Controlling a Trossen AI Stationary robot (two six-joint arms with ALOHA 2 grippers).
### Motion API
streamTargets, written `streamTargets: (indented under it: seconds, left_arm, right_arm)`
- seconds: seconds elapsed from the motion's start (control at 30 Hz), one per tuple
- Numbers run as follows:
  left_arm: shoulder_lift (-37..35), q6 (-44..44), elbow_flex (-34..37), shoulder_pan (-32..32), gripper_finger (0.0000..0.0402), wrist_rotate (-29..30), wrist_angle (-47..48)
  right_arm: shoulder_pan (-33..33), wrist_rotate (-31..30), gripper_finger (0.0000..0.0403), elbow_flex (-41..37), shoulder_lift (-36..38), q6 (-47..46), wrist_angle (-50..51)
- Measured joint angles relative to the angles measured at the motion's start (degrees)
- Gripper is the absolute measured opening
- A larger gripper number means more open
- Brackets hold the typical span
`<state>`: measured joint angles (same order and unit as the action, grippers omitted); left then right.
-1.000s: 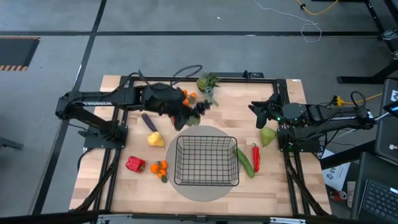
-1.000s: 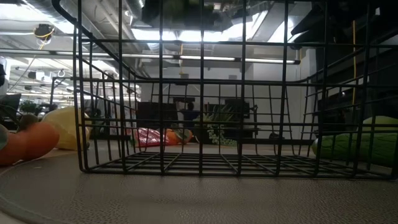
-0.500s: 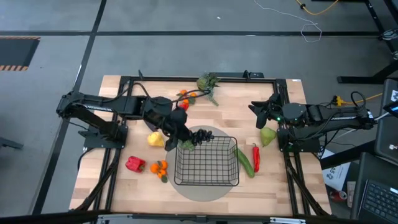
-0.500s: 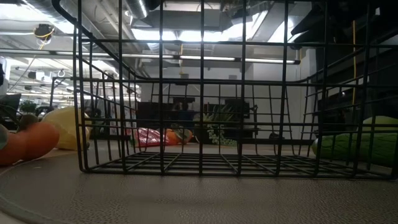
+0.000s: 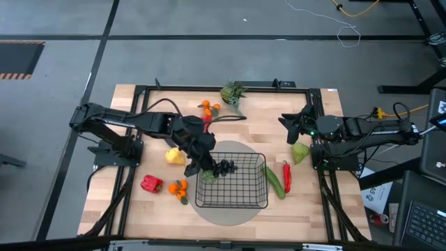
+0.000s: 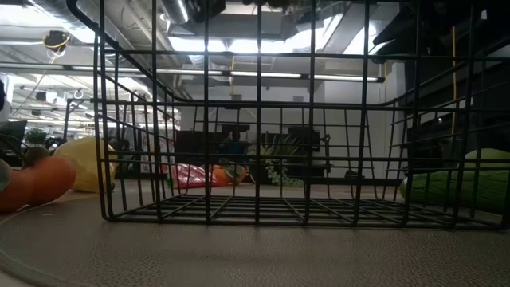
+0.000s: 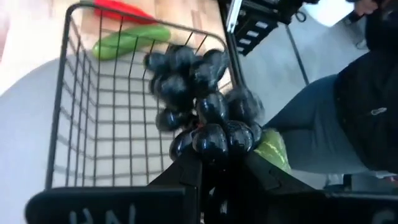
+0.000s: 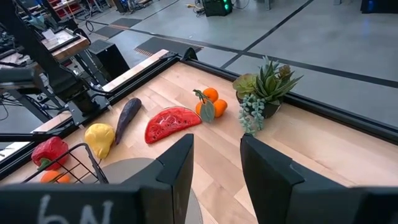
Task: Build produce basket
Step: Put the black grapes into the black wire basket
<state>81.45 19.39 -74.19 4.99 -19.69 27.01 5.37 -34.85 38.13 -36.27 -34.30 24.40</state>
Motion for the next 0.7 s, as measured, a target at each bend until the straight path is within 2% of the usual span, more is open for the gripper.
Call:
streamTargets:
  seconds: [0.7]
  left_arm:
    - [1.17, 0.04, -0.02, 1.26, 0.0069, 2.76, -3.73]
  right_arm:
    - [0.00, -0.03, 0.0134, 0.00, 0.00, 0.01, -0.08]
